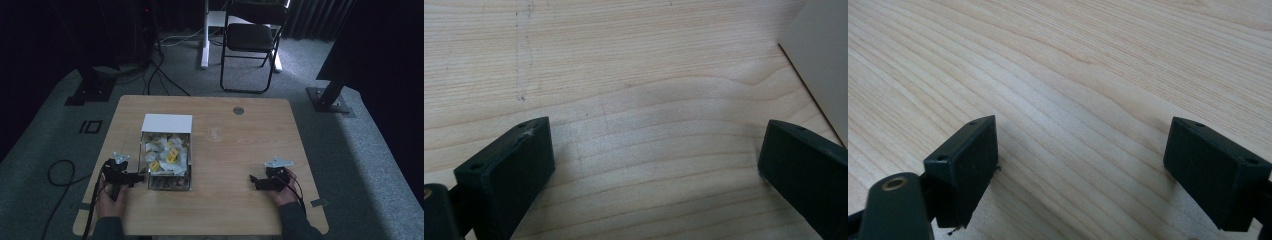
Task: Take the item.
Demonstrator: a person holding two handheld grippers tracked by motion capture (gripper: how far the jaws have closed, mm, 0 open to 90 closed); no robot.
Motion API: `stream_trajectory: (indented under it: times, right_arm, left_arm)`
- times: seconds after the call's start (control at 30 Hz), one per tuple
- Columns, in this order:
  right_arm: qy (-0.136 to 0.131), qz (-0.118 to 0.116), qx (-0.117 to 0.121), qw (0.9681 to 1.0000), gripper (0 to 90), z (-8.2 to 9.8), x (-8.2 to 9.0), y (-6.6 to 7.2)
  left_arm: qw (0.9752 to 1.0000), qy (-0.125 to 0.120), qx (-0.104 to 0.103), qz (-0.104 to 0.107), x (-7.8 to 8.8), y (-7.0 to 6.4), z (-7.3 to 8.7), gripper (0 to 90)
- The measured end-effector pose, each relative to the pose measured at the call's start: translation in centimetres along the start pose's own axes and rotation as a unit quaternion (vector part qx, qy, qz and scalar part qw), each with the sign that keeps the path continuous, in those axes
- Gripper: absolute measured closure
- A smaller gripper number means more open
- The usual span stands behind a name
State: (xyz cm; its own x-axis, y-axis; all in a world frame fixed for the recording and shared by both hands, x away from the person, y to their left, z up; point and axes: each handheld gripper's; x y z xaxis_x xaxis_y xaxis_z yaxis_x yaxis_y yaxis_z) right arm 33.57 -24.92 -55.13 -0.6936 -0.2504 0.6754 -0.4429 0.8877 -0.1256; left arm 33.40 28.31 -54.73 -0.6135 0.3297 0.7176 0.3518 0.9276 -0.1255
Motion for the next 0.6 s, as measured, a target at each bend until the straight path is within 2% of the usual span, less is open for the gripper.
stream_trajectory:
  times: [0.27,0.37,0.6]
  right_arm:
    - [0.000,-0.002,0.002,1.0000,14.8,0.01,0.04,0.02]
    - [-0.003,-0.001,-0.001,1.0000,20.0,0.06,0.21,0.05]
    - [-0.002,-0.005,0.001,1.0000,23.4,-0.25,0.53,0.49]
  left_arm:
    - [1.0000,0.000,0.000,0.000,0.04,0.00,0.03,2.0]
    - [1.0000,0.000,0.000,0.001,0.08,0.02,0.08,2.0]
    - [1.0000,0.000,0.000,0.001,0.10,0.03,0.09,2.0]
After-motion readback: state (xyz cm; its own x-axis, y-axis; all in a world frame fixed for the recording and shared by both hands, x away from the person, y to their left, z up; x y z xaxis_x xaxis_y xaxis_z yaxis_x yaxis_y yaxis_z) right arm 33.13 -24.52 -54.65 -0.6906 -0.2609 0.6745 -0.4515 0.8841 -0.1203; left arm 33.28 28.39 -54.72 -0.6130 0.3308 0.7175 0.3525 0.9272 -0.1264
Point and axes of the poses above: each handheld gripper's, and its own axes: x roughly backward along the jaws, z roughly out of its underside, y roughly to its left, and after that the axes turned 11 degrees about z, right-handed
